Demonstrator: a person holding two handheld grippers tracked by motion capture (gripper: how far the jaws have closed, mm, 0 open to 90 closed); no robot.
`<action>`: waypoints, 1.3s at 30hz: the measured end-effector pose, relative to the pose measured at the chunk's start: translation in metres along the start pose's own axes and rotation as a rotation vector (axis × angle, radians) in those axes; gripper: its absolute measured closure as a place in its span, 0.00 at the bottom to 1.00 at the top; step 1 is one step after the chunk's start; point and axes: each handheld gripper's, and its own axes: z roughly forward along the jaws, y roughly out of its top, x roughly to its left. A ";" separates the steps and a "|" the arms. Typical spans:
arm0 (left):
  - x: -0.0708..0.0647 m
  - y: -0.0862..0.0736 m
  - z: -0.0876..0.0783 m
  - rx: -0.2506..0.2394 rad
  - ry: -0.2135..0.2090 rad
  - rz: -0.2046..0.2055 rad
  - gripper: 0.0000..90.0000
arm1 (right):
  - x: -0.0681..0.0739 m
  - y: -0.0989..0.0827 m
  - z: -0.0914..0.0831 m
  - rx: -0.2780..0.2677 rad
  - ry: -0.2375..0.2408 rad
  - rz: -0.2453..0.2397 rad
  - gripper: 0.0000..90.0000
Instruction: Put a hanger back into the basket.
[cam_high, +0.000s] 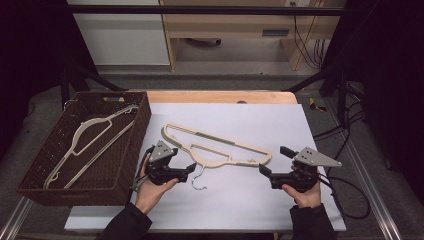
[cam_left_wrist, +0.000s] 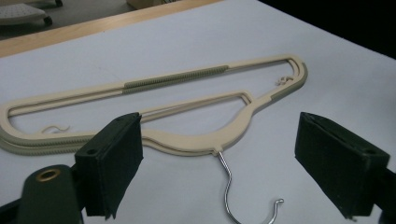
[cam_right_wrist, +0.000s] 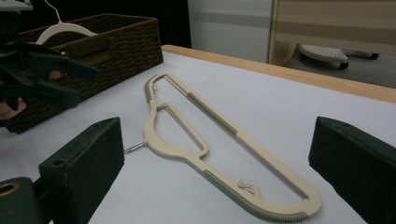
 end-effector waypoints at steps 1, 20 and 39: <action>-0.001 -0.002 0.006 0.012 -0.003 -0.007 0.19 | 0.000 0.000 0.000 0.001 0.000 -0.003 0.04; -0.012 -0.024 0.059 0.169 0.003 -0.059 0.57 | 0.001 -0.002 0.004 0.012 0.004 -0.003 0.04; -0.022 -0.033 0.073 0.210 0.060 -0.044 0.91 | 0.001 -0.002 0.005 0.017 0.007 -0.003 0.04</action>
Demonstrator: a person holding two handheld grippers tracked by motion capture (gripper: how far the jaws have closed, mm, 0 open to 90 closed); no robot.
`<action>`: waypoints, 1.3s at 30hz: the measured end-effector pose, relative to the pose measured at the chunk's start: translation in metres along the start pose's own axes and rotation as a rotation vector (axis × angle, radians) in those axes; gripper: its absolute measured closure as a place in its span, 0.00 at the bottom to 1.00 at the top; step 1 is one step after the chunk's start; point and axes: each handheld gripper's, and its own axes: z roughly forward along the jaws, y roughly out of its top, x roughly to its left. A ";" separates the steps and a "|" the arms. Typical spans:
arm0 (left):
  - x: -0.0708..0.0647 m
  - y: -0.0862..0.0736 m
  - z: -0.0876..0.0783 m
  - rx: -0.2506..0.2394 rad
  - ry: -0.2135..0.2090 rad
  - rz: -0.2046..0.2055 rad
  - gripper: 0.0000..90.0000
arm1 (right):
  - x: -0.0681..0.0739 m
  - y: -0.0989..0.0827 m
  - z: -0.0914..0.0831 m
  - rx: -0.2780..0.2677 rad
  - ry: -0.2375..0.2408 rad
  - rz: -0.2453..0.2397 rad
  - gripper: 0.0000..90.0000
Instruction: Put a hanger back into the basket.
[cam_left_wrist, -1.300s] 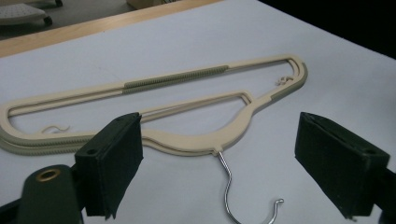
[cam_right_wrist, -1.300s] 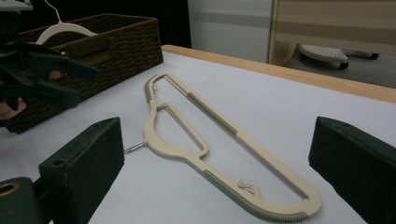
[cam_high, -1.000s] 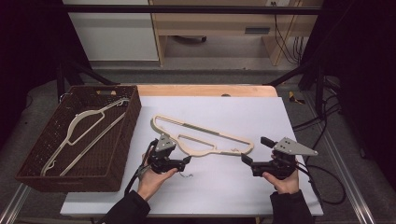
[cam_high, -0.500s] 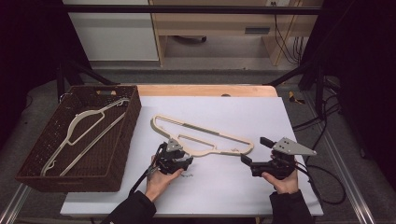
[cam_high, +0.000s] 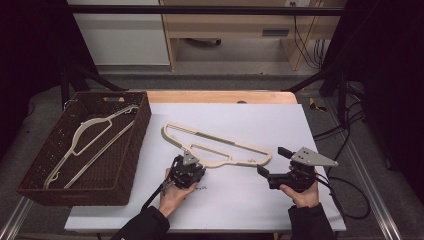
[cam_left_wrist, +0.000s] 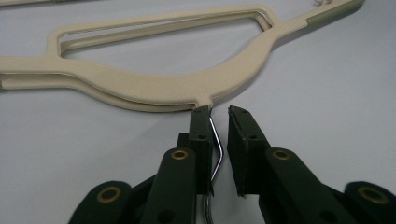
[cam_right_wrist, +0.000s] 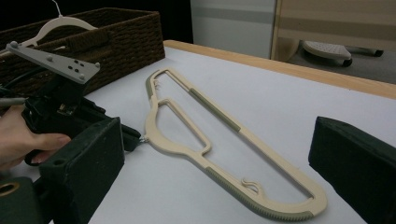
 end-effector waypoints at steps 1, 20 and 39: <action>0.000 0.000 0.000 0.004 0.004 0.000 0.92 | 0.000 0.000 0.000 0.000 0.001 -0.001 0.04; -0.001 0.007 -0.008 0.036 0.072 0.004 0.97 | 0.001 -0.002 0.005 0.014 0.010 -0.001 0.05; 0.004 0.018 -0.032 0.042 0.083 0.087 0.98 | 0.025 -0.002 0.049 0.069 0.085 -0.051 0.08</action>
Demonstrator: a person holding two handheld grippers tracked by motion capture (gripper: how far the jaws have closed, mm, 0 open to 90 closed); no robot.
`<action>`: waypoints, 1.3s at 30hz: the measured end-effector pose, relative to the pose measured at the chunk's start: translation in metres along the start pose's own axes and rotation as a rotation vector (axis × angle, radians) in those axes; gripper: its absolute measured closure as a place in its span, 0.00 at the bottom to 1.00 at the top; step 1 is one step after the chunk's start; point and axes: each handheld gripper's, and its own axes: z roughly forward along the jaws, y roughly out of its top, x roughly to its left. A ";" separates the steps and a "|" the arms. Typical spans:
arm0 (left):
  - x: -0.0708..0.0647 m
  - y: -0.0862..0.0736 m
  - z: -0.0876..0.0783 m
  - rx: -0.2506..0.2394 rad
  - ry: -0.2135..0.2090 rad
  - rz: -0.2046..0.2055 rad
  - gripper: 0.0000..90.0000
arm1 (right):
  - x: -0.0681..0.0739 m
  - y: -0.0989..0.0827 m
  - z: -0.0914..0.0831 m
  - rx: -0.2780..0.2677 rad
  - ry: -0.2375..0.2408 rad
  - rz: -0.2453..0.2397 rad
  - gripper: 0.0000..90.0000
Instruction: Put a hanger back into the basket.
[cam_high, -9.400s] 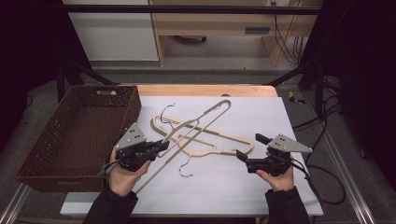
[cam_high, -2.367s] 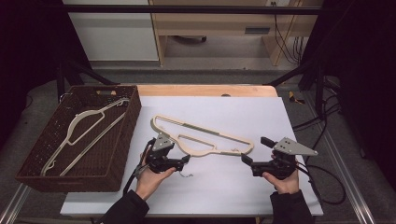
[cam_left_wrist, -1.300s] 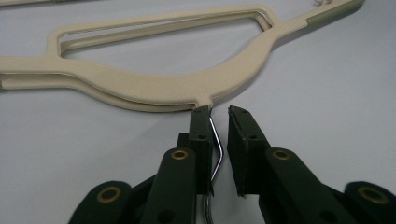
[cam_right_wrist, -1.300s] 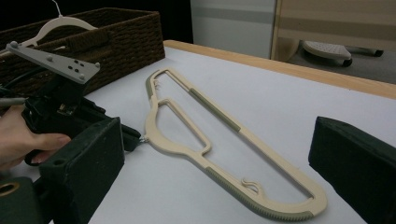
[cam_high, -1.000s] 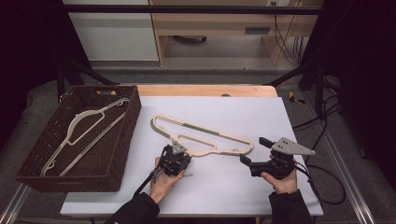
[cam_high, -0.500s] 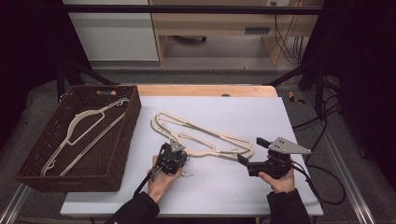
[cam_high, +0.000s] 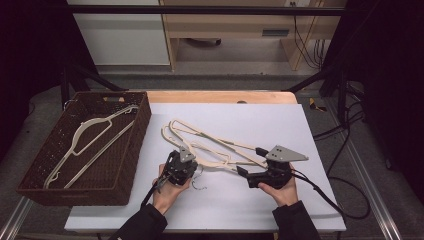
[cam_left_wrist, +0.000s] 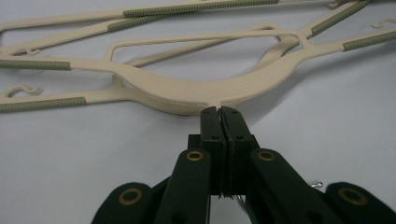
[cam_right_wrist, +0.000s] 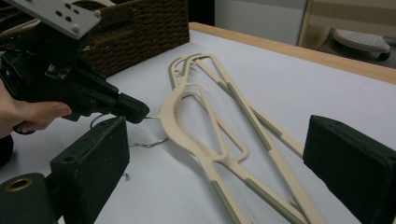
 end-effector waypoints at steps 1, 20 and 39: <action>0.000 0.001 -0.001 0.000 0.001 0.002 0.98 | 0.002 0.000 0.004 0.007 0.006 -0.004 0.08; 0.003 0.007 -0.014 -0.001 0.012 0.050 0.98 | 0.015 0.011 0.072 0.082 0.046 -0.025 0.15; 0.001 0.011 -0.021 -0.007 0.003 0.072 0.98 | 0.023 -0.006 0.116 0.207 0.095 -0.051 0.30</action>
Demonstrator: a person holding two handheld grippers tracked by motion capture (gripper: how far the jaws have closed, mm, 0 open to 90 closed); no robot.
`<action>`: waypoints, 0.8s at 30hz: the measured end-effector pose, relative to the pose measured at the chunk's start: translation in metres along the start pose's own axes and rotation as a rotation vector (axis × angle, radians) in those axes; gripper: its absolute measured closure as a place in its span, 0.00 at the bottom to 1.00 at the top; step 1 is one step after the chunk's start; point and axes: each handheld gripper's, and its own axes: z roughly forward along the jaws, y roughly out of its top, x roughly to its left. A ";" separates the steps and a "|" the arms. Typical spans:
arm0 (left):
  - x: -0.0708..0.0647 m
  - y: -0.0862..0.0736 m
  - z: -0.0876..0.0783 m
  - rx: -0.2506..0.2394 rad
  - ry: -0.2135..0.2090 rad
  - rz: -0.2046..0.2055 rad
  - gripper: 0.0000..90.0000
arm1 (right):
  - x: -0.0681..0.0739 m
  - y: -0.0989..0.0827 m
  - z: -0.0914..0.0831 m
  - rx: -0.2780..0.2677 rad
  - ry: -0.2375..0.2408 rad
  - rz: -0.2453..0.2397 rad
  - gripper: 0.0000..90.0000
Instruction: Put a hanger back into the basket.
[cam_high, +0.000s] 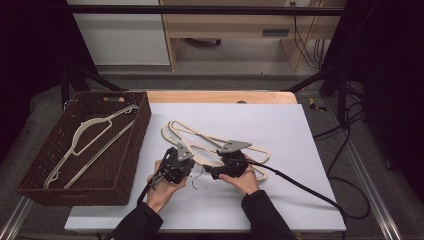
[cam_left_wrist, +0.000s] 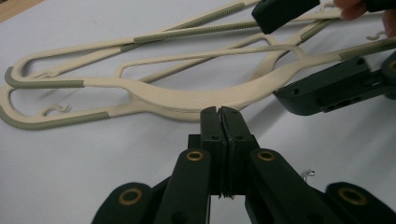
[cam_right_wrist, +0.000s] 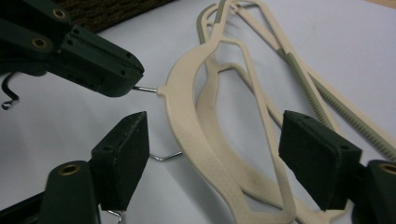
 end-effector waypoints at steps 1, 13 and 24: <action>0.000 0.000 0.000 0.001 0.000 0.002 0.98 | 0.000 -0.001 0.002 0.007 0.006 -0.001 0.32; -0.003 0.002 -0.005 -0.003 -0.005 0.020 0.98 | 0.009 -0.003 0.015 0.085 0.009 -0.084 0.60; 0.004 0.005 -0.017 -0.081 -0.041 -0.052 0.89 | 0.012 -0.002 0.009 0.051 0.009 -0.184 0.77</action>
